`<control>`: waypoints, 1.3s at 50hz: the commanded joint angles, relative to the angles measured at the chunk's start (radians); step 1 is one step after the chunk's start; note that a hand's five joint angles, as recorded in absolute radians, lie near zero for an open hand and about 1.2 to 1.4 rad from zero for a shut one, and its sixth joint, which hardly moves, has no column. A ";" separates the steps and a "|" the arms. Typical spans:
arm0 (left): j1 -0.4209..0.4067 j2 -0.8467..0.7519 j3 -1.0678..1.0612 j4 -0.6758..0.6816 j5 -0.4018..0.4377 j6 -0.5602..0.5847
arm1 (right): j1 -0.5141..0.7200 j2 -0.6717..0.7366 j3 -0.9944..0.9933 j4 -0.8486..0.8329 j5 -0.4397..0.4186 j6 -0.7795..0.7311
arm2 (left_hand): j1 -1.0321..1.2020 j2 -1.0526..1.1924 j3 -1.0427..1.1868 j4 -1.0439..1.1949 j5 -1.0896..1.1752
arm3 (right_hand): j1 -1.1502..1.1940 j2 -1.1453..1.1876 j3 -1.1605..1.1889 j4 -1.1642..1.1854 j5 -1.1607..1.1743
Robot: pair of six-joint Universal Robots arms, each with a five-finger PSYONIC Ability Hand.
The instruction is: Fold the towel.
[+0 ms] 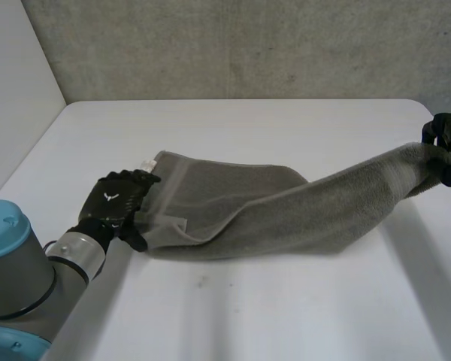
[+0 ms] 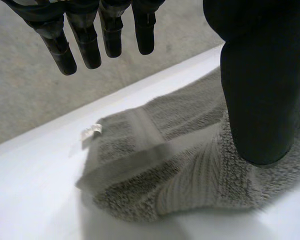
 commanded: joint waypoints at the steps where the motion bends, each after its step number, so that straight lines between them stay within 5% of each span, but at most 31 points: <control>1: -0.001 -0.019 0.032 -0.139 0.099 0.003 | -0.008 0.050 -0.002 -0.003 -0.018 -0.012 | 0.040 0.044 0.044 0.044 0.044 | 0.077 0.075 0.071 0.056 0.076; 11: -0.016 -0.062 0.044 -0.153 0.202 0.031 | -0.002 0.102 -0.031 -0.002 -0.012 -0.066 | 0.201 0.206 0.205 0.205 0.206 | 0.077 0.075 0.071 0.056 0.076; 17: -0.024 -0.100 0.110 -0.150 0.202 0.029 | 0.012 0.181 -0.113 0.000 0.010 -0.093 | 1.106 1.111 1.110 1.110 1.110 | 0.077 0.075 0.071 0.056 0.076; 19: -0.024 -0.111 0.150 -0.143 0.190 0.031 | 0.032 0.204 -0.143 -0.002 0.011 -0.098 | 1.146 1.151 1.150 1.150 1.150 | 0.077 0.075 0.071 0.056 0.076; 29: -0.024 -0.139 0.700 0.003 -0.123 0.019 | 0.255 0.421 -0.541 -0.128 0.123 -0.193 | 1.146 1.151 1.150 1.150 1.150 | 0.077 0.075 0.071 0.056 0.076; 39: -0.025 -0.140 1.081 0.078 -0.252 -0.108 | 0.333 0.453 -0.802 -0.585 0.289 -0.045 | 1.146 1.151 1.150 1.150 1.150 | 0.077 0.075 0.071 0.056 0.076; 45: -0.022 -0.128 0.964 0.029 -0.253 -0.149 | 0.365 0.449 -0.769 -0.522 0.284 -0.015 | 1.146 1.151 1.150 1.150 1.150 | 0.077 0.075 0.071 0.056 0.076; 53: 0.013 -0.123 0.603 0.008 -0.244 -0.147 | 0.376 0.496 -0.682 -0.232 0.163 -0.060 | 1.146 1.151 1.150 1.150 1.150 | 0.077 0.075 0.071 0.056 0.076; 57: 0.030 -0.134 0.446 0.014 -0.241 -0.139 | 0.380 0.560 -0.570 -0.076 0.102 -0.162 | 1.146 1.151 1.150 1.150 1.150 | 0.077 0.075 0.071 0.056 0.076; 65: 0.032 -0.174 0.216 -0.028 -0.230 -0.126 | 0.380 0.653 -0.391 0.064 0.144 -0.414 | 1.146 1.151 1.150 1.150 1.150 | 0.077 0.075 0.071 0.056 0.076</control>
